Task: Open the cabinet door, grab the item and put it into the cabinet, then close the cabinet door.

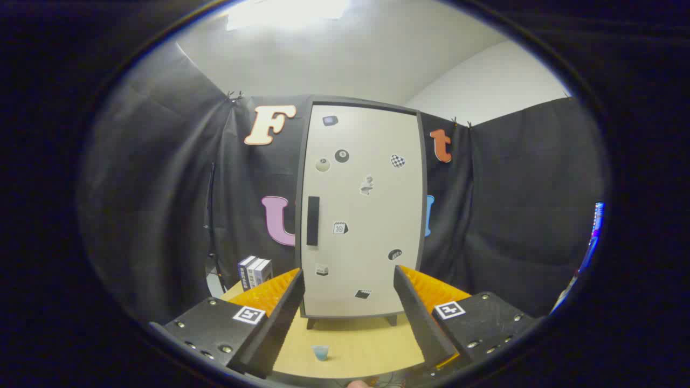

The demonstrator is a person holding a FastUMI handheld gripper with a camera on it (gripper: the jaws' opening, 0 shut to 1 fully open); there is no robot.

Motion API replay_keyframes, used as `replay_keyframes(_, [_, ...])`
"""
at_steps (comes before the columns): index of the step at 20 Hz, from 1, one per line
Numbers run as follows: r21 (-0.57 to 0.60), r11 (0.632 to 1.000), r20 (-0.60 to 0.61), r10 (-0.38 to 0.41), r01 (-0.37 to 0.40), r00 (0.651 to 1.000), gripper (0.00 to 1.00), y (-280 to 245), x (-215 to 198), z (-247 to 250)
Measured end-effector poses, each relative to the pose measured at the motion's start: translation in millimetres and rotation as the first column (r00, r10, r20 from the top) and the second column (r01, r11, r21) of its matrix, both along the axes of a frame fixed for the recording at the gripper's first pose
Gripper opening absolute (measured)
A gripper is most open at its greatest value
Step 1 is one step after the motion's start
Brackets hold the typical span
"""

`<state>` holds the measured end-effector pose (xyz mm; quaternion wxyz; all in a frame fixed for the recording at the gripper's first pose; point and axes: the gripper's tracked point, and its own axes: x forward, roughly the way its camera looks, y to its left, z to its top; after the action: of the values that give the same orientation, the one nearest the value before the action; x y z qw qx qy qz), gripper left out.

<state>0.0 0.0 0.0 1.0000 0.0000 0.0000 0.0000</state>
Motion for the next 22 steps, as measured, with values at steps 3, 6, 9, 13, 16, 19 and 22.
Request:
replay_keyframes(3, [0.013,1.0,-0.003,0.004,-0.004,1.0,0.98,3,4,-2])
replay_keyframes(6, [0.0,1.0,-0.007,0.01,-0.01,1.0,0.98,5,10,-4])
replay_keyframes(9, [0.006,1.0,-0.01,0.017,-0.017,1.0,0.98,8,17,-5])
replay_keyframes(13, [0.007,1.0,-0.009,0.014,-0.014,1.0,0.98,7,27,-6])
replay_keyframes(16, [-0.004,1.0,-0.023,0.017,-0.017,1.0,0.98,8,36,-12])
replay_keyframes(19, [-0.011,1.0,-0.031,0.02,-0.021,0.999,0.98,11,51,-14])
replay_keyframes(22, [-0.003,0.999,-0.03,0.036,-0.037,0.999,0.98,19,73,-12])
